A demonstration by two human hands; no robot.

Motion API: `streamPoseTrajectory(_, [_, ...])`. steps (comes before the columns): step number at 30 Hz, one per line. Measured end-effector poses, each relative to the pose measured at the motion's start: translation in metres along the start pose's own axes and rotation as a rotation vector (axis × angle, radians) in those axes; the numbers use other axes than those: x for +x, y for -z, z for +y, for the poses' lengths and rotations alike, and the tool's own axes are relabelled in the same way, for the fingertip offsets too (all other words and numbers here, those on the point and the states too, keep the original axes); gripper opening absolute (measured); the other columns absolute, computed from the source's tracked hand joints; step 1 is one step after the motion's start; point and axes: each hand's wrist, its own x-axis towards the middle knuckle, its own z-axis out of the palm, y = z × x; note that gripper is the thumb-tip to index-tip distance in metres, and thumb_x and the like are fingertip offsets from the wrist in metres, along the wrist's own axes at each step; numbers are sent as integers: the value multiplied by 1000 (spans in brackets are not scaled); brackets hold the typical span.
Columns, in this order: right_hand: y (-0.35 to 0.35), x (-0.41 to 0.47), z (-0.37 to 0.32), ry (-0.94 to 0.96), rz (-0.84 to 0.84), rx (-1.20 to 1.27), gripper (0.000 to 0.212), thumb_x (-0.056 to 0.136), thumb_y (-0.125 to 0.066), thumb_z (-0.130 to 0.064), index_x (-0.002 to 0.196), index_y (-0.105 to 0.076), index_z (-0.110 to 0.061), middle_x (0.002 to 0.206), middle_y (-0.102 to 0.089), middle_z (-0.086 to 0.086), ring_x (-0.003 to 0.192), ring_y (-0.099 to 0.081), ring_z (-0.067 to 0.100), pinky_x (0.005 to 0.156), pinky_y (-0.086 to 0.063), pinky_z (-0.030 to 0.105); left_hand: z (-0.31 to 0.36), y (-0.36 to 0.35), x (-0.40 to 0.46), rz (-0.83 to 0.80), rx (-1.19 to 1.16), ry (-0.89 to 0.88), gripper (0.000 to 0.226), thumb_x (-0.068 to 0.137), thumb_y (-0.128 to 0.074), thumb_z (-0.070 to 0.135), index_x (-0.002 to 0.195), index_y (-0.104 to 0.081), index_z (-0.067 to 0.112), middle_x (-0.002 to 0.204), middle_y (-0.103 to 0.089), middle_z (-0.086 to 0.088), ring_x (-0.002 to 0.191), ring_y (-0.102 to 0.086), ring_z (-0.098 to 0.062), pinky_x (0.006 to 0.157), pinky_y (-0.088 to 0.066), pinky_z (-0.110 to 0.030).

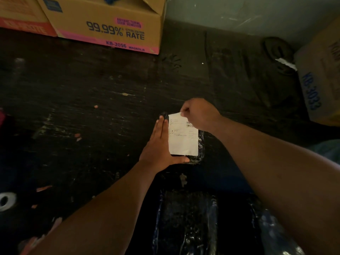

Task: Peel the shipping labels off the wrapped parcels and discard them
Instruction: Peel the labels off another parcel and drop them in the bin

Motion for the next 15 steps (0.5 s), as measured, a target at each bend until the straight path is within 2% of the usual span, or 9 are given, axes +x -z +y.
streamPoseTrajectory(6, [3,-14,0,49,46,-41,20,94,-63,-27,113,-69,-27,112,-57,-2,89,-57,10,77,-47,27,-1,4,-3,-18,-53,-28,159,54,-85,71,155,26,18,160,37,9,149,29,-11,123,1,-39])
streamPoseTrajectory(9, [2,-19,-3,20,4,-59,27,95,-61,-24,121,-65,-27,114,-65,0,95,-60,14,82,-52,33,-2,7,-4,-37,-55,-46,160,54,-89,65,154,27,18,159,39,9,148,30,-10,120,5,-35])
streamPoseTrajectory(12, [1,-22,-8,13,4,-84,23,96,-59,-25,118,-67,-27,110,-69,0,95,-63,15,83,-53,34,-2,5,-5,-14,-60,-33,159,55,-90,63,155,26,19,160,37,9,149,27,-10,119,5,-33])
streamPoseTrajectory(15, [10,-22,-15,-19,-85,-121,23,97,-57,-20,118,-67,-24,113,-69,2,99,-63,18,88,-52,35,-1,5,-4,-25,-52,-21,157,57,-90,62,155,25,18,160,37,9,149,27,-12,121,3,-36])
